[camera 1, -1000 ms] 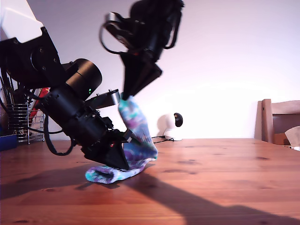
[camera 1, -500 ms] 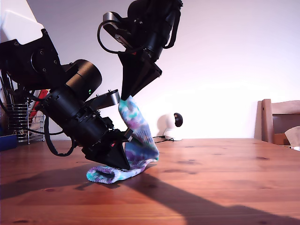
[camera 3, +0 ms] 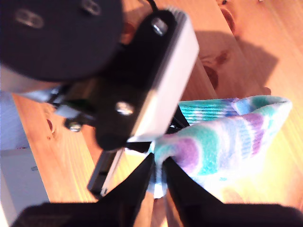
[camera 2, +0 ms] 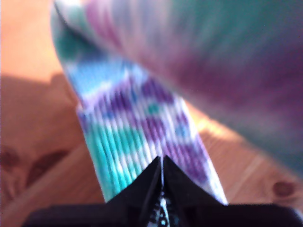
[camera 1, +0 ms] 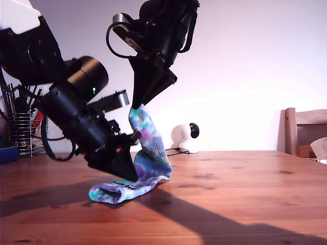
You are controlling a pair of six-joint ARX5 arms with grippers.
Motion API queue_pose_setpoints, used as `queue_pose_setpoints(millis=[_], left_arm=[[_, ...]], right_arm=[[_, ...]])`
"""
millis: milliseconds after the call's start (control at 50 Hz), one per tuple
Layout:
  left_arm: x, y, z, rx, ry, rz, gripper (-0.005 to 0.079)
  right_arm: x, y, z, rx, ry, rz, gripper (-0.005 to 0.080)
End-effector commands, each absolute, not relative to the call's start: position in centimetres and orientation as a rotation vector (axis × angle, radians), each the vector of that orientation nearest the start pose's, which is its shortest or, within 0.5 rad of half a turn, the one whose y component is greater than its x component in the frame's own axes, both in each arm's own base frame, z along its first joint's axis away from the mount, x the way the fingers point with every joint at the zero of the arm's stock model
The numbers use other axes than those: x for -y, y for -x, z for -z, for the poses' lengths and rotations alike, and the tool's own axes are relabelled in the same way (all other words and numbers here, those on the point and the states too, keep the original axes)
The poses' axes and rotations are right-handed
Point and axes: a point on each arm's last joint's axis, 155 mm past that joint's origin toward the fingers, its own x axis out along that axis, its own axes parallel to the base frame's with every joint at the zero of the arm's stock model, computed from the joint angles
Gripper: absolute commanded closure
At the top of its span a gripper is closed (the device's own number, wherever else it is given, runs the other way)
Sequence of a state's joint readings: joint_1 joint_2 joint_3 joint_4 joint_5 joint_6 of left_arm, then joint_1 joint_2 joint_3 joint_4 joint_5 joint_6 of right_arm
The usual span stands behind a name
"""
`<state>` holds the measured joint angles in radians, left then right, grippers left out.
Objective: Fold the socks in front of you. After folding them, place them to the left side.
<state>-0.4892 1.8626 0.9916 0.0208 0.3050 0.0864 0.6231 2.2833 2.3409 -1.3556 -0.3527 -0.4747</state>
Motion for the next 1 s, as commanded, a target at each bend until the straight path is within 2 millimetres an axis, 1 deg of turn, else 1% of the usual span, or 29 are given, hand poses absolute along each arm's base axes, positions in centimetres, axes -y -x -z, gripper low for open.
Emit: queue_pose_setpoints(millis=[0,100,200,260,380,440,560,680,840,980], left_arm=[[26.4,-37.5,-3.3,-0.821,-0.156,0.788,0.0761],[26.2,-37.3,-4.0,-0.823,-0.155,0.786,0.0761],[25.4,-36.9,-4.1,-0.853,-0.154,0.774,0.0761],[24.7,-36.5,-3.9,-0.88,-0.166,0.769,0.0761],[22.6,-36.0,-3.6,-0.938,-0.171,0.738,0.0761],[21.4,-36.2,-3.8,-0.948,-0.167,0.717,0.0761],[19.2,-37.5,-4.9,-0.925,-0.14,0.663,0.0761],[17.4,-38.3,-5.7,-0.911,-0.118,0.621,0.0761],[15.8,-38.8,-5.6,-0.916,-0.117,0.592,0.0761],[14.9,-39.2,-5.7,-0.91,-0.103,0.571,0.0761]], right_arm=[[-34.4,-36.5,-13.3,-1.148,0.553,-1.144,0.0765],[-34.4,-36.5,-13.3,-1.151,0.551,-1.143,0.0765],[-34.4,-36.5,-13.3,-1.152,0.55,-1.143,0.0765],[-34.4,-36.4,-13.3,-1.152,0.55,-1.143,0.0765],[-34.4,-36.4,-13.3,-1.155,0.547,-1.143,0.0765],[-34.6,-36.3,-13.3,-1.158,0.545,-1.142,0.0765],[-34.9,-35.9,-13.3,-1.162,0.537,-1.149,0.0765],[-35.5,-35.3,-13.4,-1.164,0.53,-1.167,0.0765],[-36.5,-34.3,-13.4,-1.162,0.542,-1.192,0.0765],[-36.7,-33.8,-13.3,-1.169,0.548,-1.199,0.0765]])
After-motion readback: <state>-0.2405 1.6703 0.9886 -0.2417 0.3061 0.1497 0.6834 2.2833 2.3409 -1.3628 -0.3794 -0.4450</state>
